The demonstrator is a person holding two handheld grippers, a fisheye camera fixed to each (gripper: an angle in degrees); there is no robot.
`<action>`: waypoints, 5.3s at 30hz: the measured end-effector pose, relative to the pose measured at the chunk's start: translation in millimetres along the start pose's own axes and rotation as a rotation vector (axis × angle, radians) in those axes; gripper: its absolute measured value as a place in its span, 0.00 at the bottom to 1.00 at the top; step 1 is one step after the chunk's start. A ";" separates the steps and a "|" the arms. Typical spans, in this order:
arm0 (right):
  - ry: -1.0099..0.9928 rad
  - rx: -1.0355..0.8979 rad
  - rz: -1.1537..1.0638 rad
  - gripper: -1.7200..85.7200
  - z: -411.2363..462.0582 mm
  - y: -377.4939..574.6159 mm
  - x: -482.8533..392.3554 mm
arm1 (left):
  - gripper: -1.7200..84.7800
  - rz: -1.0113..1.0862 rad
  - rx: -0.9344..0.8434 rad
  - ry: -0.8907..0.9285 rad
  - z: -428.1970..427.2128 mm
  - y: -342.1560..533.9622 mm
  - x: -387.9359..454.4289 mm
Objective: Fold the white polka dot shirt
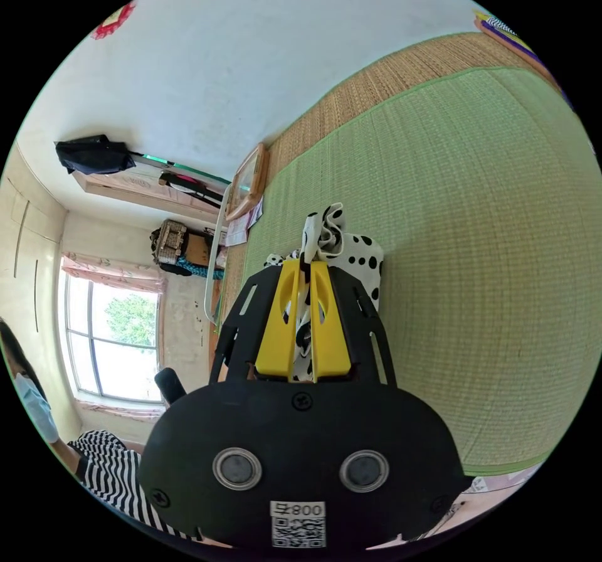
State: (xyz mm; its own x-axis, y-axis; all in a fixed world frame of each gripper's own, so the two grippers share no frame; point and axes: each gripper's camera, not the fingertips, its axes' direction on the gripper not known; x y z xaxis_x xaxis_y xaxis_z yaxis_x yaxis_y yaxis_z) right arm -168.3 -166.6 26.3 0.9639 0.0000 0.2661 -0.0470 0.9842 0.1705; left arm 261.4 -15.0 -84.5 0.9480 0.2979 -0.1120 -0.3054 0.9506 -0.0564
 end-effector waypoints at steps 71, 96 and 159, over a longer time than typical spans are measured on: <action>0.058 -0.346 -0.155 0.09 191.7 -142.4 -325.2 | 0.04 -0.356 0.140 -0.228 200.1 173.6 -267.6; 0.240 -0.454 -0.288 0.10 233.6 -123.1 -384.1 | 0.04 -0.172 -0.018 -0.421 240.9 114.3 -230.1; 0.254 -0.453 -0.313 0.02 273.8 -132.4 -360.8 | 0.02 -0.260 0.060 -0.395 162.6 99.9 -258.4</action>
State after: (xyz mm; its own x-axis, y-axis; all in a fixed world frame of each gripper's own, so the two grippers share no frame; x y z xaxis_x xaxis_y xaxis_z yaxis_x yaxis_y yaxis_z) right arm -581.5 -345.4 167.5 0.9491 -0.3141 0.0240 0.3109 0.9218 -0.2317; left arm 0.5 17.3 100.2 0.9573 0.0489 0.2849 -0.0587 0.9979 0.0258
